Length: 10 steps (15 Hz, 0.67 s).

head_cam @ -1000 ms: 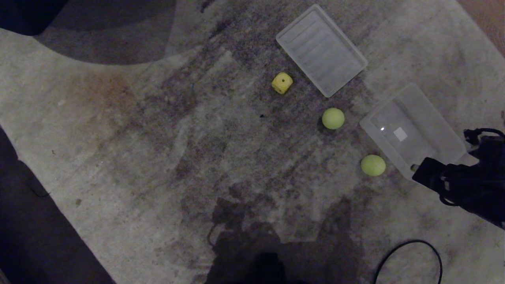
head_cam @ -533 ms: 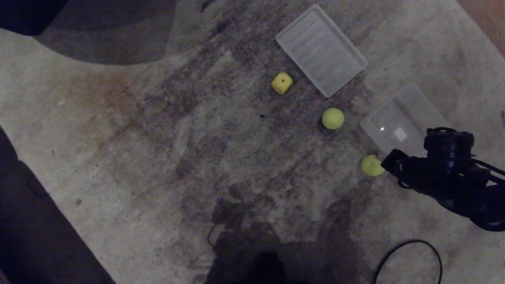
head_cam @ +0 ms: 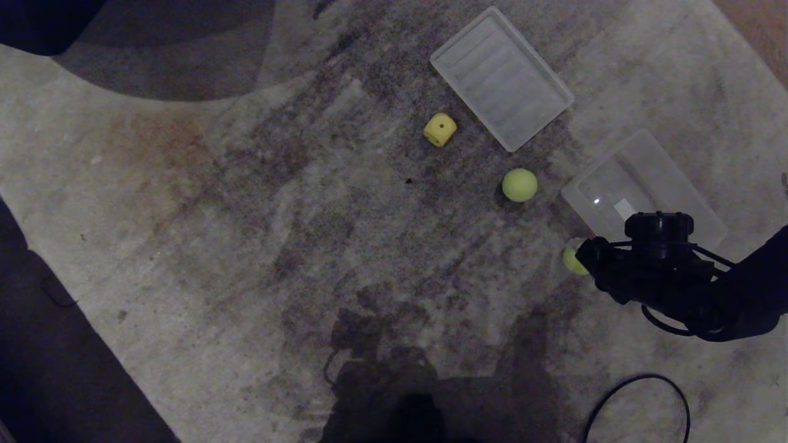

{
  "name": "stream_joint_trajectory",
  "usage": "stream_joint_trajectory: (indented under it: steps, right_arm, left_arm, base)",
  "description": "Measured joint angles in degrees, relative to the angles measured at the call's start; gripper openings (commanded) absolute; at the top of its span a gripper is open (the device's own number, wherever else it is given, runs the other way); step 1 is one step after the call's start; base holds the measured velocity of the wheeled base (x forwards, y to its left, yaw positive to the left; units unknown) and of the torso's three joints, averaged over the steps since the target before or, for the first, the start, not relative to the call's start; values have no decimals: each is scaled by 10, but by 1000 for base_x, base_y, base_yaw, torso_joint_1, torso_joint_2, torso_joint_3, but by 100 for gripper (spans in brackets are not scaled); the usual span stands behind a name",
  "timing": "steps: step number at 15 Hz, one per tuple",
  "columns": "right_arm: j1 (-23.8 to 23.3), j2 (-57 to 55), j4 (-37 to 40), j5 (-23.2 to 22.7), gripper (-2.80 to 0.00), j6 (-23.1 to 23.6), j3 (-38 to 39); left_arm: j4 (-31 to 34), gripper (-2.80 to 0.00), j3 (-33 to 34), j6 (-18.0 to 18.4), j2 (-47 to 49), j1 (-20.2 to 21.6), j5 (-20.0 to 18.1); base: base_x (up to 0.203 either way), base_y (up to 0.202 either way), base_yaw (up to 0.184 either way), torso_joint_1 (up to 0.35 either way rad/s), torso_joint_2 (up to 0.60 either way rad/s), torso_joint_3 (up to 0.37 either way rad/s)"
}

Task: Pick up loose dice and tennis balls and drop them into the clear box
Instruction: Pick up the ball on the floor

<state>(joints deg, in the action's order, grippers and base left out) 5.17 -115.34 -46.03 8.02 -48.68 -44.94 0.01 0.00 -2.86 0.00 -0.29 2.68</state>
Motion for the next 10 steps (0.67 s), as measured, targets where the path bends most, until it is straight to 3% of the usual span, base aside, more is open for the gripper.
stream_joint_trajectory:
  steps: [6, 7, 8, 10]
  right_arm:
    - [-9, -46, -3, 13, 0, 15, -44]
    - [-11, -51, -3, 14, -46, 20, -47]
    - [-12, -55, -3, 16, -280, 20, -49]
    - [-12, -60, -3, 20, -280, 21, -50]
  left_arm:
    - [0, -280, 0, 0, 0, 0, 0]
    - [0, -280, 0, 0, 0, 0, 0]
    - [0, -280, 0, 0, 0, 0, 0]
    - [0, -280, 0, 0, 0, 0, 0]
  base:
    - [0, 0, 0, 0, 0, 0]
    - [0, 0, 0, 0, 0, 0]
    - [0, 0, 0, 0, 0, 0]
    - [0, 0, 0, 0, 0, 0]
